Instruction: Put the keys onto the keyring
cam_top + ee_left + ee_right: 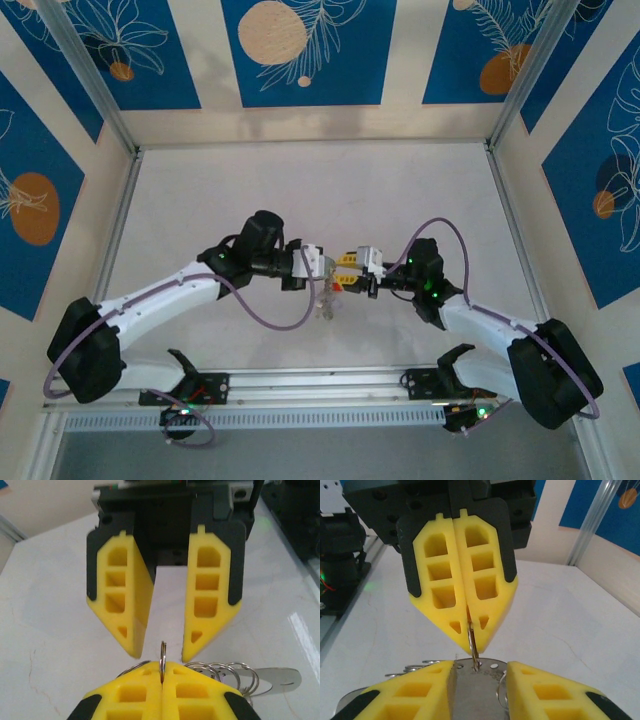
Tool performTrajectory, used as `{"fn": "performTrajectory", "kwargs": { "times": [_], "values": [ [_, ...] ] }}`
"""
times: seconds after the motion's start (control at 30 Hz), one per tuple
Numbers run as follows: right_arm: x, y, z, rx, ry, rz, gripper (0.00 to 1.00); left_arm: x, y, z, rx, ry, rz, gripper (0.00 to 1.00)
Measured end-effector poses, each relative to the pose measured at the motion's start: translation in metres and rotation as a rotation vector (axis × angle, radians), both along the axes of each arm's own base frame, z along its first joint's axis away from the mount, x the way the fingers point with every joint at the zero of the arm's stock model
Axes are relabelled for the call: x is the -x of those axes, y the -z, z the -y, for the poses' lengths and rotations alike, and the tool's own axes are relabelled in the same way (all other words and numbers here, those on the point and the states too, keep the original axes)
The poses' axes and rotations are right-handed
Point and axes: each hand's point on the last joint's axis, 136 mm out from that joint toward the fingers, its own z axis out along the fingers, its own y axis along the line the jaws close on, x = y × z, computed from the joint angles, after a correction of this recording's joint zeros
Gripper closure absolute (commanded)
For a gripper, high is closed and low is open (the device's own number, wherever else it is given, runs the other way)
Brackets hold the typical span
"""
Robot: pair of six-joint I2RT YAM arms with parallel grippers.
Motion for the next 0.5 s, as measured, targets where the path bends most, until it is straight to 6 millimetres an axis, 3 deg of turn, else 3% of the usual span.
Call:
{"fn": "performTrajectory", "kwargs": {
  "times": [0.23,0.5],
  "values": [
    [0.002,-0.012,0.0,-0.043,-0.019,0.038,0.75,0.003,-0.013,0.005,0.074,0.027,0.002,1.0],
    [0.006,-0.013,0.002,-0.057,-0.033,0.054,0.75,0.006,-0.015,0.007,0.099,0.043,-0.014,1.0]
  ]
}}
